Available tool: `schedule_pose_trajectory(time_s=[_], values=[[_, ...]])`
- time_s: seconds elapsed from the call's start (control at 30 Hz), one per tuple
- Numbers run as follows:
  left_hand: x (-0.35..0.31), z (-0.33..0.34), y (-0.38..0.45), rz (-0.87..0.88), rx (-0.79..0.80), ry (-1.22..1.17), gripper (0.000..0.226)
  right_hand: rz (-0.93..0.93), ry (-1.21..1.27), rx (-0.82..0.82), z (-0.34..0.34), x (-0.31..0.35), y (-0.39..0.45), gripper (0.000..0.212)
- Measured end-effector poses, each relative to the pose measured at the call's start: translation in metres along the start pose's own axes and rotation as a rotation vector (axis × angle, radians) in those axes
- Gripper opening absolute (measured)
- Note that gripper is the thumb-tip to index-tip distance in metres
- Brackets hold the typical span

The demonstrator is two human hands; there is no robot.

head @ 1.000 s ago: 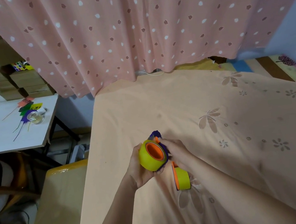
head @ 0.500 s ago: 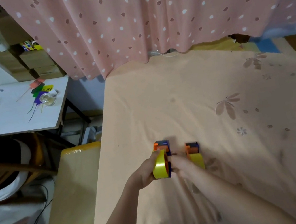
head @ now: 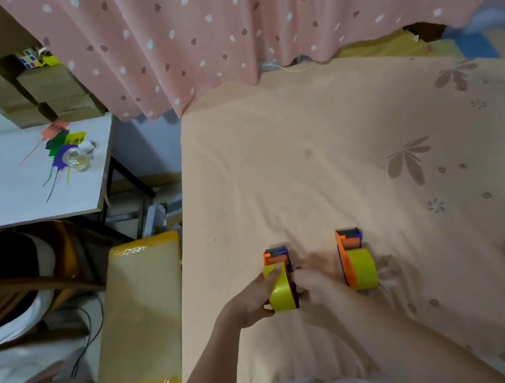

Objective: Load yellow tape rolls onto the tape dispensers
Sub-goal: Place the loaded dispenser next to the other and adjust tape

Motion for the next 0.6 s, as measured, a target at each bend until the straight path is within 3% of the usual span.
schedule_pose_trajectory(time_s=[0.17,0.33,0.47,0.6], values=[[0.003,-0.007,0.014,0.004,0.022,0.011,0.055,0.035,0.009,-0.045,0.0,-0.005,0.014,0.036],[0.006,-0.012,0.025,-0.029,0.053,-0.007,0.053,0.074,0.119,-0.093,0.007,-0.015,0.022,0.014],[0.007,-0.015,0.03,-0.053,0.074,0.037,0.044,0.113,0.166,-0.13,0.004,-0.023,0.032,0.03],[0.004,-0.013,0.031,-0.046,0.072,0.102,0.056,0.141,0.178,-0.09,0.006,-0.024,0.027,0.025]])
Point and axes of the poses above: each hand's wrist, its own y-axis towards the middle knuckle, its own z-axis out of the palm, x = y × z, the point moved 6 cm from there along y, towards the middle knuckle, and after that the axes turned 13 degrees about y, right-handed, at the moved point
